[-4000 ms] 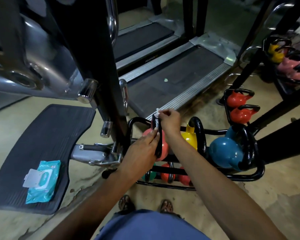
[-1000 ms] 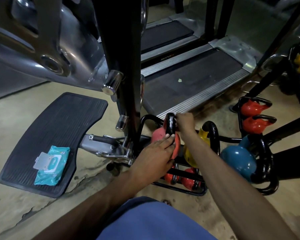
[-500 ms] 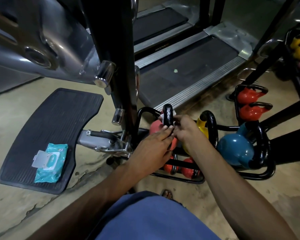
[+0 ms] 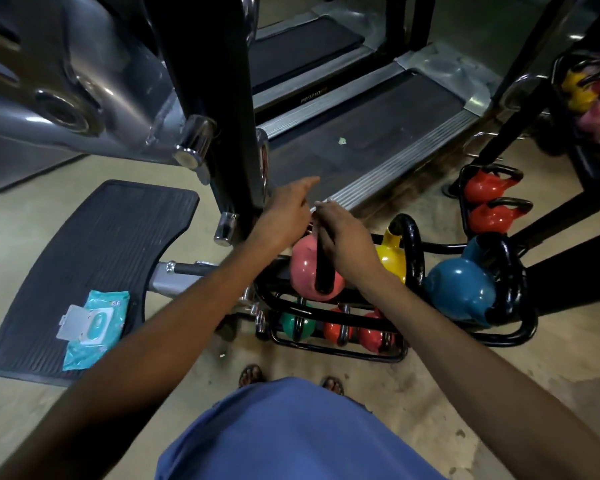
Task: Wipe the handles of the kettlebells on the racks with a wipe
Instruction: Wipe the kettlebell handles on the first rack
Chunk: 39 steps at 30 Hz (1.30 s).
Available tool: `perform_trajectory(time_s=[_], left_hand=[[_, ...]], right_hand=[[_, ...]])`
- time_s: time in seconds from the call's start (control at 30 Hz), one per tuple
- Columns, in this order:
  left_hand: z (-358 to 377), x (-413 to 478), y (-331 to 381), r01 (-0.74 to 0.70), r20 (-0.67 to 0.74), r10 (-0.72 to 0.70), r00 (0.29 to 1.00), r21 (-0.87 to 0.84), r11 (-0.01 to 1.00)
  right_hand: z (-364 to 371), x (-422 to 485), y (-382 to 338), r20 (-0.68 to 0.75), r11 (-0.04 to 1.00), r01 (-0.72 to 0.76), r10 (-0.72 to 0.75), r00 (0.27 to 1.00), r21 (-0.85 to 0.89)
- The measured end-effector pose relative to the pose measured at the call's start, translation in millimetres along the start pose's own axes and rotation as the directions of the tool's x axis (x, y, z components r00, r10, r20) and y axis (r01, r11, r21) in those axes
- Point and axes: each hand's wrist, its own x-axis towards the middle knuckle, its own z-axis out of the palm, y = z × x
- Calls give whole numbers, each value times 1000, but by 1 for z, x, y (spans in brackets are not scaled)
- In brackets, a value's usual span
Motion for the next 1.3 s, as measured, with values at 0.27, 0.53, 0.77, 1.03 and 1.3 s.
perform_trajectory(time_s=[0.27,0.53,0.77,1.03,1.3], left_hand=[[0,7,14,-174,283,100,954,251,952],[4,-2,7,-230,349,92,933,379,896],[2,-11,4,-249,332,119,936,382,890],[7,-10,18,-267,364,51,930,576,772],[11,-14,16,-210,303,22,953,604,769]], right_hand=[[-20,-42,-11,428,603,609,-434,793,-516],[-10,-60,-33,653,425,707,-294,699,-565],[-25,-59,-33,689,312,787,-380,617,-532],[-32,-65,-30,620,261,797,-516,592,-544],[-20,-81,10,400,473,745,-638,657,-470]])
